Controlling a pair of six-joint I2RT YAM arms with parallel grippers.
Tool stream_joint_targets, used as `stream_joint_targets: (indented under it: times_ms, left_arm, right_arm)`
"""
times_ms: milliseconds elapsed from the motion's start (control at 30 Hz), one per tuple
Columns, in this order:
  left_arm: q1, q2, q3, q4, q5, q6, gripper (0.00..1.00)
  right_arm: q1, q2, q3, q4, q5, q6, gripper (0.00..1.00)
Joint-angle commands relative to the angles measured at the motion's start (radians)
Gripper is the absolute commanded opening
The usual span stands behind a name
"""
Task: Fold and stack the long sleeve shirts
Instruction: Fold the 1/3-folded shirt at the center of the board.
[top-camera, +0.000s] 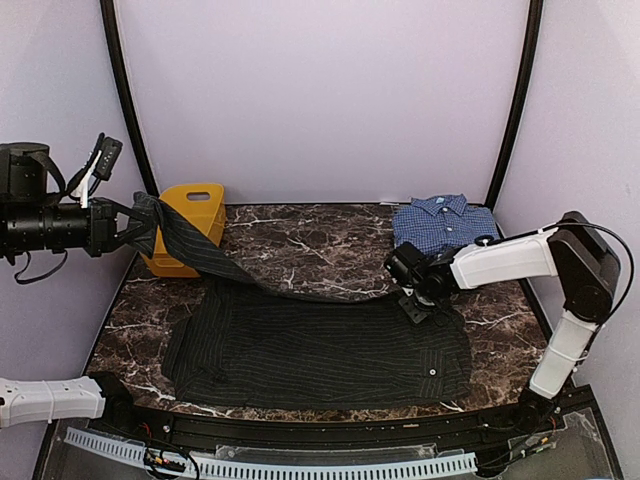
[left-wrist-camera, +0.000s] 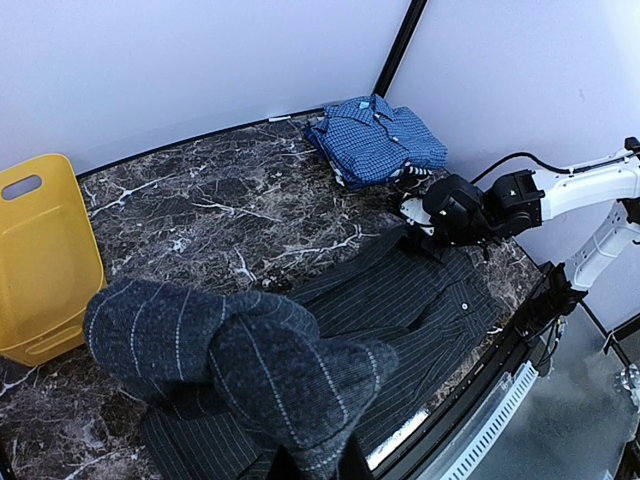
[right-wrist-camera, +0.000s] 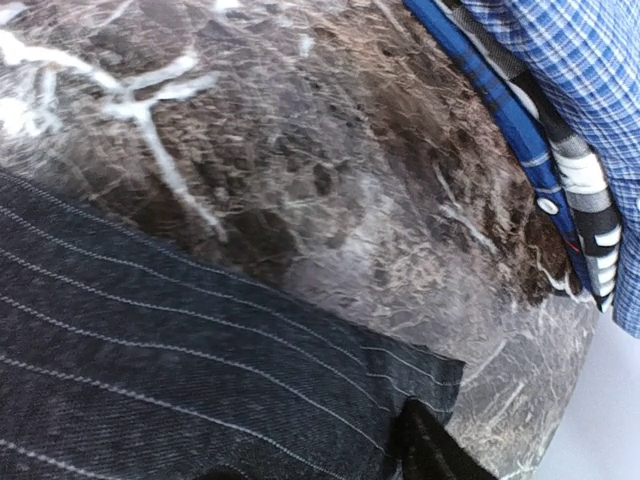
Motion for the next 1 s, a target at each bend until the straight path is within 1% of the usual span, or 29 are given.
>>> stream_joint_targets:
  times_ms: [0, 200, 267, 333, 367, 400, 433, 633, 800, 867, 967]
  left_arm:
    - [-0.005, 0.005, 0.019, 0.01, -0.002, 0.018, 0.0]
    - [-0.005, 0.009, 0.014, 0.013, -0.008, 0.021, 0.0]
    - [-0.005, 0.01, 0.014, 0.013, -0.011, 0.021, 0.0]
    - [-0.005, 0.011, 0.017, 0.01, -0.015, 0.024, 0.0]
    - [-0.005, 0.012, 0.023, 0.006, -0.016, 0.024, 0.0]
    - [-0.005, 0.014, 0.026, 0.003, -0.02, 0.024, 0.0]
    - [-0.005, 0.014, 0.035, -0.003, -0.021, 0.024, 0.0]
    - [-0.005, 0.022, 0.088, -0.076, -0.036, 0.032, 0.0]
    - [-0.005, 0.014, 0.102, -0.142, -0.049, 0.012, 0.0]
    - [-0.005, 0.005, 0.094, -0.151, -0.048, -0.001, 0.0]
    - [-0.005, -0.008, 0.088, -0.159, -0.048, -0.028, 0.0]
  right_arm:
    - [0.006, -0.002, 0.032, 0.003, 0.087, -0.005, 0.49]
    - [0.006, -0.005, 0.049, -0.042, 0.093, -0.004, 0.29]
    - [0.006, -0.009, 0.055, -0.075, 0.09, 0.008, 0.2]
    - [0.006, -0.022, 0.057, -0.101, 0.084, 0.024, 0.12]
    - [0.006, -0.031, 0.057, -0.124, 0.08, 0.034, 0.06]
    - [0.006, -0.042, 0.058, -0.144, 0.076, 0.047, 0.02]
    - [0.006, -0.055, 0.058, -0.164, 0.069, 0.059, 0.0]
    - [0.016, -0.115, 0.061, -0.279, 0.023, 0.132, 0.0]
    - [0.046, -0.148, 0.032, -0.312, -0.005, 0.159, 0.03]
    - [0.069, -0.157, 0.032, -0.314, -0.017, 0.164, 0.05]
    - [0.101, -0.163, 0.039, -0.328, -0.019, 0.179, 0.06]
